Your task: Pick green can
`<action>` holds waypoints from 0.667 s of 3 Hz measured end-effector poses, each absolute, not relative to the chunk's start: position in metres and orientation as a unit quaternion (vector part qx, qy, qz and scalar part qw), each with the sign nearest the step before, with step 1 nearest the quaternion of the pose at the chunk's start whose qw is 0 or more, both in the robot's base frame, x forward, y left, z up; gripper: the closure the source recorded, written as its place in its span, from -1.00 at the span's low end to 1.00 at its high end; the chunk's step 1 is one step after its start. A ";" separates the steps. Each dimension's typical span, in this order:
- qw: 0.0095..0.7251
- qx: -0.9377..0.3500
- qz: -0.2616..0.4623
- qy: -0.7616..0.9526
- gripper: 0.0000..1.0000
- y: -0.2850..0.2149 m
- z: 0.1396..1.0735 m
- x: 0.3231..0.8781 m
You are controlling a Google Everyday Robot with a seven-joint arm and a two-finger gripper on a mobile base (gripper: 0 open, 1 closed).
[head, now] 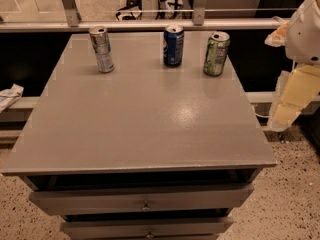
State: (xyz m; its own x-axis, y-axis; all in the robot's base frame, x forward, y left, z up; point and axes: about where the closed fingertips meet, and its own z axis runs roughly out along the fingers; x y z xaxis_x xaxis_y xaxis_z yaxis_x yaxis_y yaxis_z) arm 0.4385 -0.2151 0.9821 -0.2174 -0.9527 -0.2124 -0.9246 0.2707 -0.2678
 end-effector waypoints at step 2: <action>0.188 -0.597 -0.046 0.779 -1.00 -0.218 0.979 0.447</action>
Offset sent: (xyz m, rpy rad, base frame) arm 0.0399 -0.0181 -0.0182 0.0925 -0.1533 -0.0418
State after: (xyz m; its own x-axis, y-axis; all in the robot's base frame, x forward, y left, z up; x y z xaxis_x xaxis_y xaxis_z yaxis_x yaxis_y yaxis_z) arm 0.4466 -0.2183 0.9792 -0.2177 -0.9466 -0.2378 -0.9123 0.2839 -0.2950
